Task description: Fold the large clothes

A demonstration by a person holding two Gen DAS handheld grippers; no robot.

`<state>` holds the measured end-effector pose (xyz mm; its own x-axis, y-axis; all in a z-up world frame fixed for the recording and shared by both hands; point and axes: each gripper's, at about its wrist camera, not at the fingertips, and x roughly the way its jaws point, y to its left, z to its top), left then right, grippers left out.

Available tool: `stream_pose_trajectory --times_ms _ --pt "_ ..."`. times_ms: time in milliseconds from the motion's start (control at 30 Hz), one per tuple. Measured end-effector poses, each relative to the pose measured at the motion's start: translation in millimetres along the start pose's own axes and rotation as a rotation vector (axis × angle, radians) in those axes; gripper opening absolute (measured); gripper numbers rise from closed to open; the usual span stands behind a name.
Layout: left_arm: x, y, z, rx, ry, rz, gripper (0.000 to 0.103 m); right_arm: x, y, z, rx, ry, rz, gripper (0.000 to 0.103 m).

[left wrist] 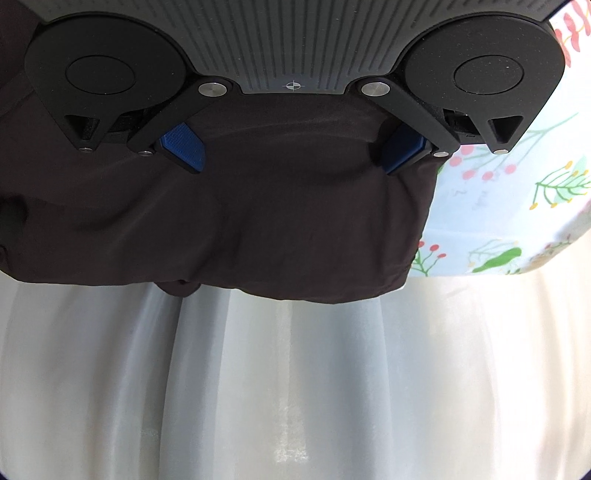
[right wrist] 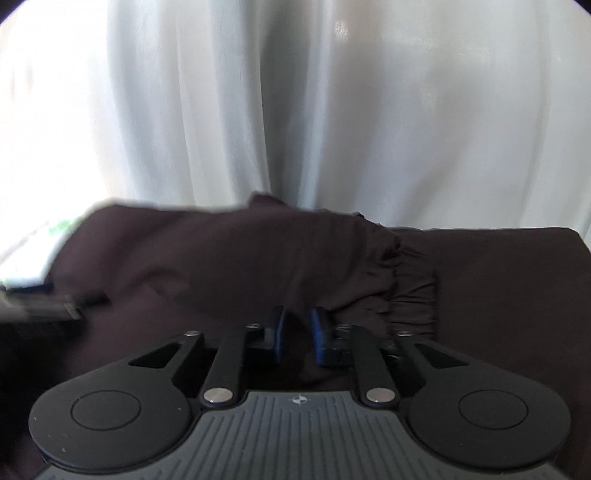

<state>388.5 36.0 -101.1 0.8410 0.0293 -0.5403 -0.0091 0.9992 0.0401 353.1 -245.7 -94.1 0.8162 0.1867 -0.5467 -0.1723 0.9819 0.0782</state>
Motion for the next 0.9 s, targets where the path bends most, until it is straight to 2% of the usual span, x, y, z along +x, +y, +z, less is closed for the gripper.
stream_pose_trajectory --times_ms 33,133,200,367,467,533,567,633,700,767,800,900 --pt "0 0 0 0.001 -0.001 -0.003 0.103 -3 -2 -5 -0.003 -0.009 -0.004 0.004" --pt "-3 3 4 0.011 0.006 -0.014 0.103 -20 -3 0 0.023 0.017 -0.008 0.004" --pt "-7 6 3 0.03 0.013 -0.017 0.103 -28 -1 -4 -0.003 0.025 -0.009 0.004" --pt "-15 14 -3 0.015 0.02 -0.04 0.103 -20 -5 -19 -0.023 0.031 0.001 0.002" --pt "-11 13 -3 0.036 0.046 -0.032 0.103 -20 -1 -12 -0.043 0.062 -0.008 0.002" --pt "-11 9 -1 0.071 0.073 -0.018 0.103 -30 -7 -5 -0.004 0.088 0.025 0.002" --pt "-12 7 2 0.088 0.095 -0.01 0.103 -42 -12 -4 0.03 0.093 0.056 0.004" --pt "-22 10 9 0.084 0.146 -0.003 0.103 -80 -24 -10 0.101 0.075 0.132 0.017" --pt "-45 18 14 0.048 0.176 -0.017 0.103 -128 -42 -28 0.151 0.06 0.153 0.02" --pt "-82 31 13 0.006 0.181 -0.072 0.103 -172 -63 -49 0.192 0.069 0.136 0.022" --pt "-104 40 9 -0.018 0.178 -0.095 0.103 -197 -75 -62 0.213 0.082 0.113 0.026" --pt "-176 64 -8 -0.091 0.177 -0.141 0.103 -265 -112 -101 0.275 0.128 -0.012 0.038"
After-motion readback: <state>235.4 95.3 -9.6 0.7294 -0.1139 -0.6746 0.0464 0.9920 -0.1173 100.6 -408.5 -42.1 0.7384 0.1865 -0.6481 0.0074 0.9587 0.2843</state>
